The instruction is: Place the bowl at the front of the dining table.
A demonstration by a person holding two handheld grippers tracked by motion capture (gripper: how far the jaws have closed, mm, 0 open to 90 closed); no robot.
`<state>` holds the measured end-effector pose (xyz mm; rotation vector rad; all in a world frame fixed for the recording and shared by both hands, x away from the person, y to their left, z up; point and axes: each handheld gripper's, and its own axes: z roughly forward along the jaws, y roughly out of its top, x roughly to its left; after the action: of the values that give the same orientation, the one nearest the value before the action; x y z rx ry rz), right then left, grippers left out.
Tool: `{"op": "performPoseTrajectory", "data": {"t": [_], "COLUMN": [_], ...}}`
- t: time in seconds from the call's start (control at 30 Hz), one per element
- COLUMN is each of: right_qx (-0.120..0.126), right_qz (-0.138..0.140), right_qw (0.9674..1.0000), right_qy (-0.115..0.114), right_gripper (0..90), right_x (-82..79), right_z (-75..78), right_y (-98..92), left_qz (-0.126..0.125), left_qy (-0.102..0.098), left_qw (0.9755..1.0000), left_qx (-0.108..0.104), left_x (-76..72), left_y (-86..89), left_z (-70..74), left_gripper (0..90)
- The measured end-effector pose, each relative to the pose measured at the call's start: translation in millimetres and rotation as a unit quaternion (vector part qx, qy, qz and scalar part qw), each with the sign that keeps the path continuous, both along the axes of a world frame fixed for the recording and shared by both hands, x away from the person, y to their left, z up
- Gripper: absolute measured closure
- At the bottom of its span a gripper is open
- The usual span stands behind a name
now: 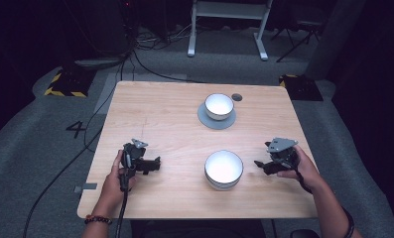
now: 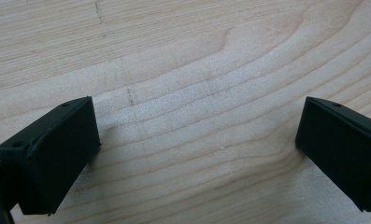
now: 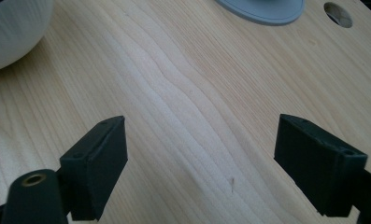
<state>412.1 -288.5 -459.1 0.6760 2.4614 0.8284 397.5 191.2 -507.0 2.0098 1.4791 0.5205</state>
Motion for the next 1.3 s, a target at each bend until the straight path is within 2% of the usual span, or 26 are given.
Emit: {"op": "performPoseTrajectory", "data": {"t": [0.13, 0.43, 0.47, 0.73, 0.87, 0.9, 1.3], "right_qx": [0.011, 0.012, 0.019, 0.024, 0.035, 0.044, 0.056], "right_qz": [-0.009, -0.003, -0.015, -0.017, -0.024, -0.027, -0.031], "right_qw": [0.9999, 0.9999, 0.9996, 0.9994, 0.9988, 0.9983, 0.9973], "right_qy": [0.004, 0.010, 0.012, 0.018, 0.026, 0.028, 0.035], "right_gripper": [17.4, 17.4, 17.4, 17.4, 17.4, 17.4, 17.5], "right_x": [-2.5, -5.3, -7.0, -9.3, -11.1, -11.8, -14.1], "right_z": [-4.5, -14.2, -15.1, -19.9, -22.3, -23.1, -31.8], "right_y": [-6.0, -21.4, -21.1, -32.9, -37.1, -37.8, -49.4], "left_qz": [0.000, 0.000, 0.000, 0.000, 0.000, 0.000, 0.000], "left_qy": [0.000, 0.000, 0.000, 0.000, 0.000, 0.000, 0.000], "left_qw": [1.0000, 1.0000, 1.0000, 1.0000, 1.0000, 1.0000, 1.0000], "left_qx": [0.000, -0.001, -0.001, -0.001, -0.001, -0.001, -0.001], "left_x": [-0.1, 0.0, 0.0, 0.0, 0.1, 0.1, 0.1], "left_y": [-0.1, 0.0, -0.1, -0.1, -0.1, -0.1, 0.0], "left_z": [0.0, -0.1, -0.1, -0.1, -0.1, -0.1, -0.1], "left_gripper": [0.0, 0.0, 0.0, 0.0, 0.0, 0.0, 0.0]}}
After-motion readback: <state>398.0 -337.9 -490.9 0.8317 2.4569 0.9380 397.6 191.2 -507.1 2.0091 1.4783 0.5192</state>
